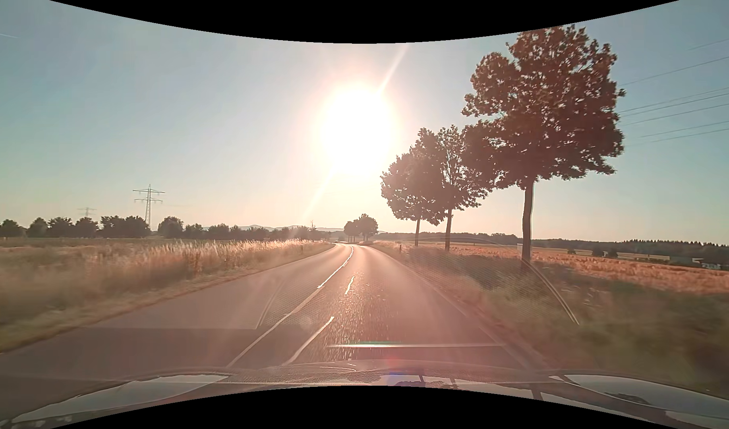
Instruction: Follow the waypoints while adhering to traffic rules and regulations
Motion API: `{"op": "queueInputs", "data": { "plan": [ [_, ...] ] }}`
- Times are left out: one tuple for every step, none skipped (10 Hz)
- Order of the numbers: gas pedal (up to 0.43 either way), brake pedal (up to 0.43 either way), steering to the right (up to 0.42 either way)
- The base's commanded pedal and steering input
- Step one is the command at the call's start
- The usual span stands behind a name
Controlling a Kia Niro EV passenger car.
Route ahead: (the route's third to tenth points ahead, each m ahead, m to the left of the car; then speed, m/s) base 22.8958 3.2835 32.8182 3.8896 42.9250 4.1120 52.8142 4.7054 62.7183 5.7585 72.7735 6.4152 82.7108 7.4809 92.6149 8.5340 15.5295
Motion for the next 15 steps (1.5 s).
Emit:
{"op": "queueInputs", "data": {
  "plan": [
    [0.189, 0.000, -0.008],
    [0.189, 0.000, -0.008],
    [0.189, 0.000, -0.008],
    [0.189, 0.000, -0.006],
    [0.189, 0.000, -0.005],
    [0.189, 0.000, -0.005],
    [0.189, 0.000, -0.005],
    [0.189, 0.000, -0.005],
    [0.189, 0.000, -0.005],
    [0.169, 0.000, -0.005],
    [0.157, 0.000, -0.005],
    [0.157, 0.000, -0.005],
    [0.157, 0.000, -0.005],
    [0.157, 0.000, -0.005],
    [0.157, 0.000, -0.005]
  ]
}}
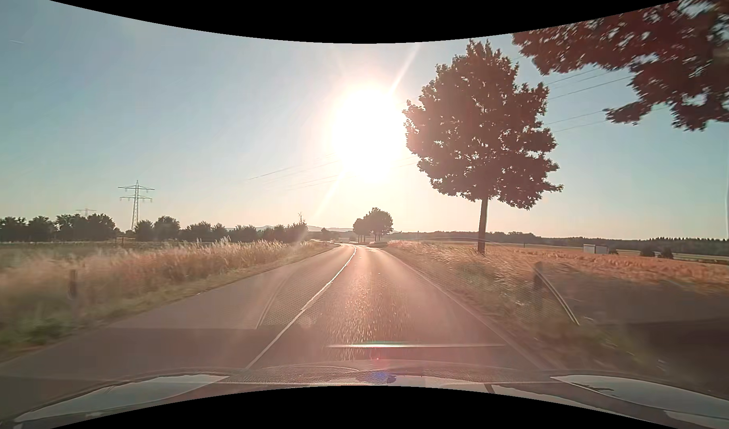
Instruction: Follow the waypoints while adhering to traffic rules and regulations
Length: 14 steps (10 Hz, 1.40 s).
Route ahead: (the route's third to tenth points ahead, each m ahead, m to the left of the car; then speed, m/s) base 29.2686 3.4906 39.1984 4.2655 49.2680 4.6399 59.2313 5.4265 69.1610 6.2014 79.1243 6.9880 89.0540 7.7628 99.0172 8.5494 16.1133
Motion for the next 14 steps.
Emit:
{"op": "queueInputs", "data": {
  "plan": [
    [0.157, 0.000, -0.005],
    [0.157, 0.000, -0.005],
    [0.157, 0.000, -0.005],
    [0.157, 0.000, -0.005],
    [0.157, 0.000, -0.005],
    [0.157, 0.000, -0.005],
    [0.157, 0.000, -0.005],
    [0.157, 0.000, -0.005],
    [0.157, 0.000, -0.005],
    [0.157, 0.000, -0.005],
    [0.157, 0.000, -0.005],
    [0.157, 0.000, -0.005],
    [0.157, 0.000, -0.005],
    [0.157, 0.000, -0.005]
  ]
}}
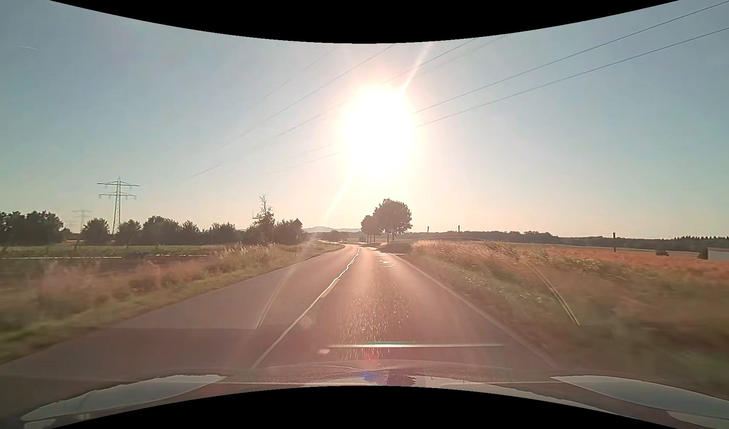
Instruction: Follow the waypoints while adhering to traffic rules and regulations
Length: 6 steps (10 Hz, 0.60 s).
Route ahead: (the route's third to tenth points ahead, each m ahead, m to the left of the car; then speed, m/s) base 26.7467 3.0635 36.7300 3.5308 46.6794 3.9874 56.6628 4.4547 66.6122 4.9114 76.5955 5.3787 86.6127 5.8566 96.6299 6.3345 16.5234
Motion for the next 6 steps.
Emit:
{"op": "queueInputs", "data": {
  "plan": [
    [0.157, 0.000, -0.005],
    [0.157, 0.000, -0.004],
    [0.157, 0.000, -0.003],
    [0.157, 0.000, -0.003],
    [0.157, 0.000, -0.003],
    [0.157, 0.000, -0.002]
  ]
}}
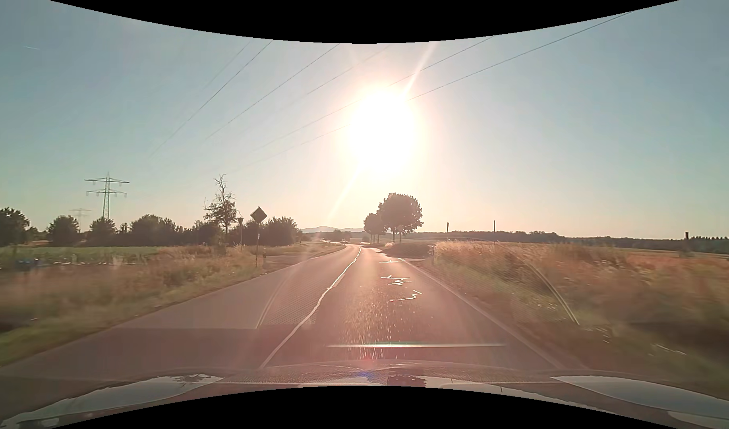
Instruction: Follow the waypoints while adhering to traffic rules and regulations
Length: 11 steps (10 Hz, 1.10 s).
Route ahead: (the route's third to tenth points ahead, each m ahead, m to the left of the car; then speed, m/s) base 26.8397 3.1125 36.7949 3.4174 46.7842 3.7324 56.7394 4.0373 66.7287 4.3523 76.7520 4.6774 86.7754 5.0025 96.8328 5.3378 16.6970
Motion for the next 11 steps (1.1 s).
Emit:
{"op": "queueInputs", "data": {
  "plan": [
    [0.157, 0.000, -0.002],
    [0.157, 0.000, -0.001],
    [0.157, 0.000, -0.001],
    [0.157, 0.000, -0.001],
    [0.157, 0.000, -0.001],
    [0.157, 0.000, -0.001],
    [0.157, 0.000, -0.001],
    [0.157, 0.000, -0.001],
    [0.157, 0.000, -0.002],
    [0.157, 0.000, -0.001],
    [0.157, 0.000, -0.002]
  ]
}}
